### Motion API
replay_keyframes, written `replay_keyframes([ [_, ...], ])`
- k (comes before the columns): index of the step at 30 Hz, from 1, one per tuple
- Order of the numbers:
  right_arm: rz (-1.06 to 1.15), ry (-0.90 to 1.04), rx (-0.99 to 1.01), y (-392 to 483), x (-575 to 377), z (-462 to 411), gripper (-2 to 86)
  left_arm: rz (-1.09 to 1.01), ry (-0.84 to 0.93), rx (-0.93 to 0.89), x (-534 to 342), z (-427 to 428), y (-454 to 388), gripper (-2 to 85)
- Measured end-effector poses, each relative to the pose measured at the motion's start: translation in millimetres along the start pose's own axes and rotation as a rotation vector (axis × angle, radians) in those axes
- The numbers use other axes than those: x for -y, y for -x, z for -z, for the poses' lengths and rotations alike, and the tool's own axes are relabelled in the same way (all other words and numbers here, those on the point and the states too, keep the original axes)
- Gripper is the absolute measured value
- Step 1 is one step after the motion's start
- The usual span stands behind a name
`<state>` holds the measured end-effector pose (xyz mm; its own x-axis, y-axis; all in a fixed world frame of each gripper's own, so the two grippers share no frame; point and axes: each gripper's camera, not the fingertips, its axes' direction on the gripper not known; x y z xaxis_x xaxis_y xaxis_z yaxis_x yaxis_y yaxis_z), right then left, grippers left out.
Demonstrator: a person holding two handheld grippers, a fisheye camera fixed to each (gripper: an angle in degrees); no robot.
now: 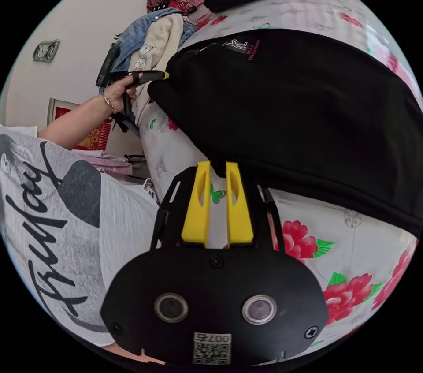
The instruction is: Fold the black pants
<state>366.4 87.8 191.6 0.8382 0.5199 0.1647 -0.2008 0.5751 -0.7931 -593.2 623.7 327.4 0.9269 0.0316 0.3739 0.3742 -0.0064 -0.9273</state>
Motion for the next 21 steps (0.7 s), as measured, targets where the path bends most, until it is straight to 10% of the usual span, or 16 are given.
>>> replay_keyframes([
  [21,0.041,-0.092,0.074,33.4,28.3,6.5,0.3,-0.147,-0.062,0.112,-6.1,-34.8,-63.2,-0.7],
])
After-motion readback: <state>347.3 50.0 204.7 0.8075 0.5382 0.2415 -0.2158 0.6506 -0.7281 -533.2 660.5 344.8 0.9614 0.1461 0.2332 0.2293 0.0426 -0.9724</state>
